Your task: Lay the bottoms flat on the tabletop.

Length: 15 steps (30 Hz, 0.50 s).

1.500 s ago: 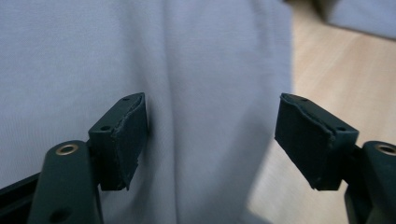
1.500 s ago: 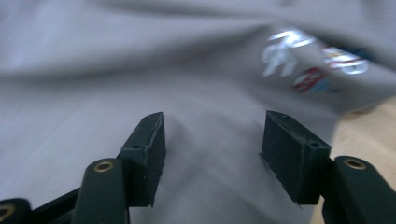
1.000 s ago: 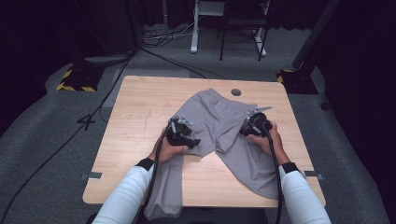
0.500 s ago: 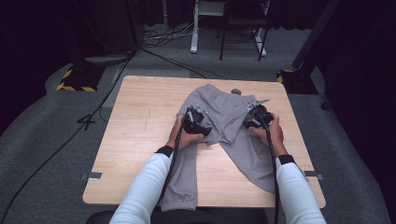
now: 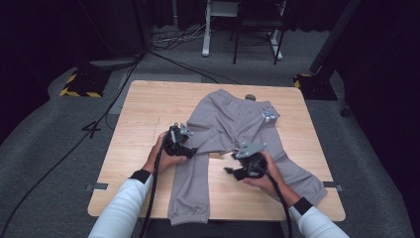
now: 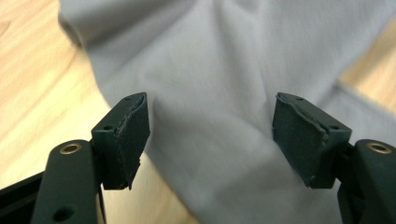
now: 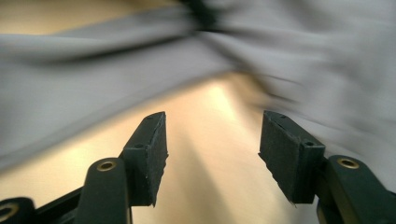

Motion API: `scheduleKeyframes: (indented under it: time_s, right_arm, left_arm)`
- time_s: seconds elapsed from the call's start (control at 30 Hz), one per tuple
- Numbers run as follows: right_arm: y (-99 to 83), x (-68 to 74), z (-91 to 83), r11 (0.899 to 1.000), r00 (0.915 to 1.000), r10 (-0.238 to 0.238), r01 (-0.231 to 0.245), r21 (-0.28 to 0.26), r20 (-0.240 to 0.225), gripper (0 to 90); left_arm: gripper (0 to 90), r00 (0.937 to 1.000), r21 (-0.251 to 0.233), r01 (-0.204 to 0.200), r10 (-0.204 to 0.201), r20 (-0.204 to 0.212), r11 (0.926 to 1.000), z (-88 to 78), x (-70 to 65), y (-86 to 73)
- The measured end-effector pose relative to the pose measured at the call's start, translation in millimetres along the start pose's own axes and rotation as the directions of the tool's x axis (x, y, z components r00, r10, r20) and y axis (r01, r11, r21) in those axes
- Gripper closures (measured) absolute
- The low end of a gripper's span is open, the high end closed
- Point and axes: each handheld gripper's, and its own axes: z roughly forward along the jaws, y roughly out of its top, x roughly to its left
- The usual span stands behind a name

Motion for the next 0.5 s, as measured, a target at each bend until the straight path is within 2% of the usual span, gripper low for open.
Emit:
scheduleKeyframes:
  time_s: [0.03,0.07,0.1,0.13,0.17,0.2,0.27,0.3,0.37,0.43,0.5]
  right_arm:
    - [3.9,14.9,8.4,1.000,0.9985,-0.023,0.022,-0.002,-0.050,41.2]
    - [6.4,23.4,13.6,0.999,0.9960,-0.035,0.035,-0.005,-0.082,41.0]
    - [10.3,35.7,21.3,0.998,0.9903,-0.067,0.067,-0.008,-0.122,40.9]
    - [12.7,41.9,26.1,0.997,0.9873,-0.082,0.081,-0.013,-0.136,40.9]
    - [15.5,50.0,32.5,0.995,0.9826,-0.097,0.096,-0.016,-0.159,41.0]
    - [18.2,59.0,40.4,0.991,0.9727,-0.134,0.134,-0.013,-0.190,41.5]
    - [19.6,68.7,50.9,0.986,0.9659,-0.162,0.165,-0.002,-0.202,44.3]
    - [19.2,71.9,56.1,0.986,0.9605,-0.162,0.167,0.005,-0.226,46.7]
    - [15.8,75.9,63.0,0.984,0.9610,-0.167,0.178,0.030,-0.220,52.2]
    - [14.1,74.4,61.6,0.986,0.9586,-0.153,0.165,0.028,-0.240,55.3]
    - [11.1,73.3,57.6,0.986,0.9569,-0.153,0.166,0.031,-0.247,60.2]
  left_arm:
    - [28.5,0.9999,-0.003,0.007,-0.007,0.010,1.0000,-3.1,-0.3,-3.3]
    - [28.5,0.9994,-0.023,0.028,-0.028,0.018,0.9993,-8.0,-1.8,-9.0]
    - [28.6,0.9990,-0.032,0.034,-0.033,0.029,0.9989,-10.5,-2.2,-12.1]
    - [28.6,0.9988,-0.043,0.039,-0.038,0.030,0.9983,-13.3,-3.8,-16.2]
    - [28.6,0.9989,-0.046,0.037,-0.035,0.032,0.9983,-17.1,-5.5,-20.4]
    - [28.6,0.9987,-0.049,0.039,-0.037,0.036,0.9980,-18.9,-6.6,-22.6]
    - [28.1,0.9973,-0.031,0.047,-0.045,0.059,0.9984,-23.1,-7.2,-26.1]
    - [28.0,0.9964,-0.037,0.054,-0.052,0.067,0.9978,-24.5,-7.5,-28.1]
    - [29.3,0.9977,-0.033,0.044,-0.042,0.053,0.9985,-25.2,-10.4,-32.9]
    - [29.2,0.9993,-0.007,0.013,-0.012,0.036,0.9999,-25.1,-11.4,-37.9]
    - [28.7,0.9985,-0.005,0.025,-0.025,0.048,0.9997,-26.6,-10.4,-42.8]
